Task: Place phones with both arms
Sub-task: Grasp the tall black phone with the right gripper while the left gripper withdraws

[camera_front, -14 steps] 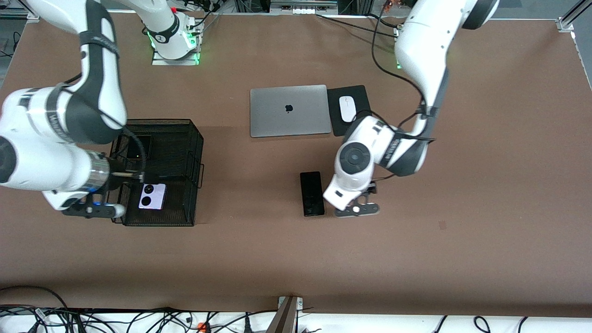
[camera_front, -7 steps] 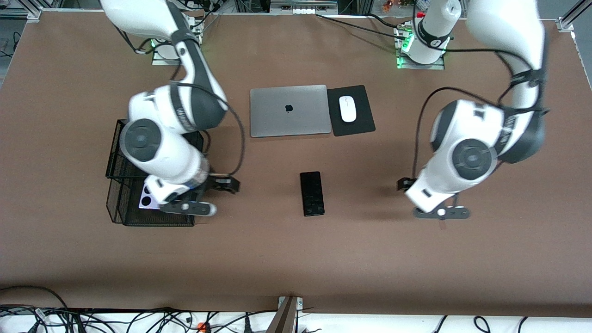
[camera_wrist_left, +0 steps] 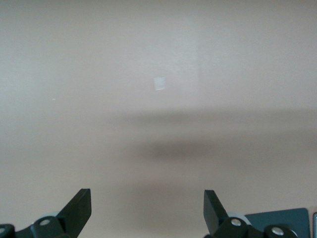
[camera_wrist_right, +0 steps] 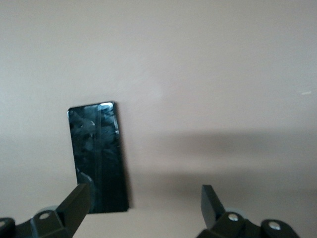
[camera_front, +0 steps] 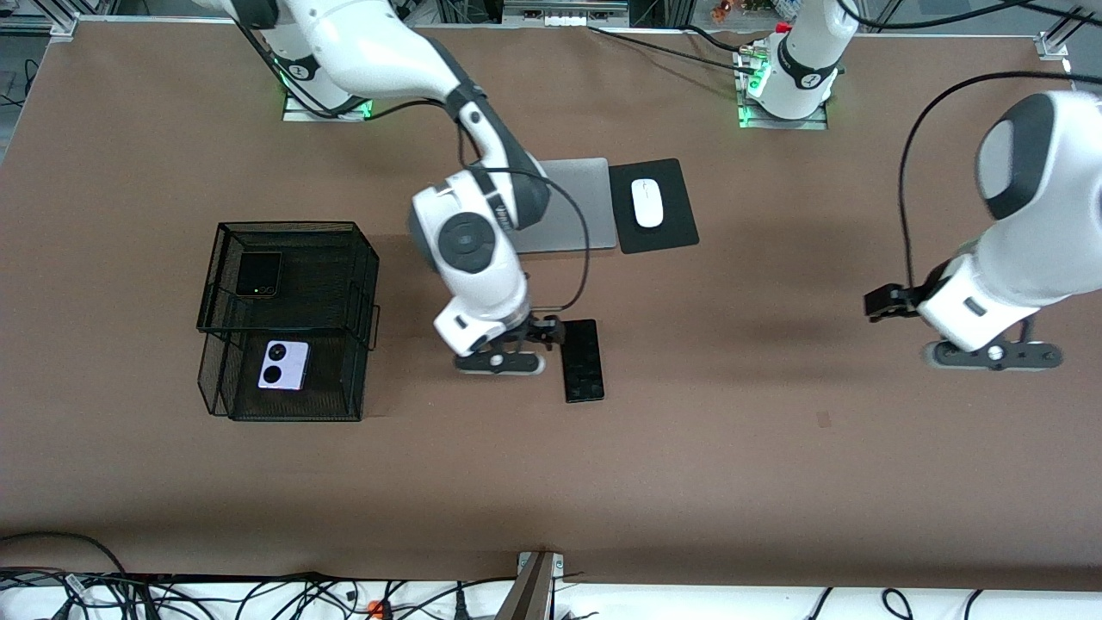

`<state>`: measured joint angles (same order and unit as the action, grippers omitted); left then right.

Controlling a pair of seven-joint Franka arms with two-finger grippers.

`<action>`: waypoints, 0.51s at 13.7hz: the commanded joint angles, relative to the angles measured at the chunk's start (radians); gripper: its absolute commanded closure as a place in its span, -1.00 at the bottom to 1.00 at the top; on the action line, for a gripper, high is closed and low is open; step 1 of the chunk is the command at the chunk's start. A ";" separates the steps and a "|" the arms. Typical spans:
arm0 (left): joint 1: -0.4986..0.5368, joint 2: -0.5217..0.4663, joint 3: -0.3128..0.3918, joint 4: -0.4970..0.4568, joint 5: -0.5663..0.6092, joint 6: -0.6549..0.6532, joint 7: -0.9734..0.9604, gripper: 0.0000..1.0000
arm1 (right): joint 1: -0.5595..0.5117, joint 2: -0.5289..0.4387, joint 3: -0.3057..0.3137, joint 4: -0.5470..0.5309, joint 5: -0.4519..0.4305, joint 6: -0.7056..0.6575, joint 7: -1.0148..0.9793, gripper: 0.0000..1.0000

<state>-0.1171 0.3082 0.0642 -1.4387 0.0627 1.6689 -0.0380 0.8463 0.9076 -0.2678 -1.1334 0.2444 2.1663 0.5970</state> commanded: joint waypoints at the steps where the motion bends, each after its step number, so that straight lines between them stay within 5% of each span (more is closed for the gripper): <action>1: 0.017 -0.087 -0.021 -0.084 0.006 0.005 0.033 -1.00 | 0.046 0.102 -0.010 0.064 -0.031 0.076 0.040 -0.99; 7: 0.017 -0.187 -0.024 -0.081 0.003 -0.077 0.036 -1.00 | 0.095 0.174 -0.010 0.064 -0.033 0.221 0.096 -0.99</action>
<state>-0.1063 0.1771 0.0455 -1.4846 0.0625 1.6166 -0.0205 0.9240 1.0559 -0.2688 -1.1075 0.2264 2.3778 0.6644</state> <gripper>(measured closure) 0.000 0.000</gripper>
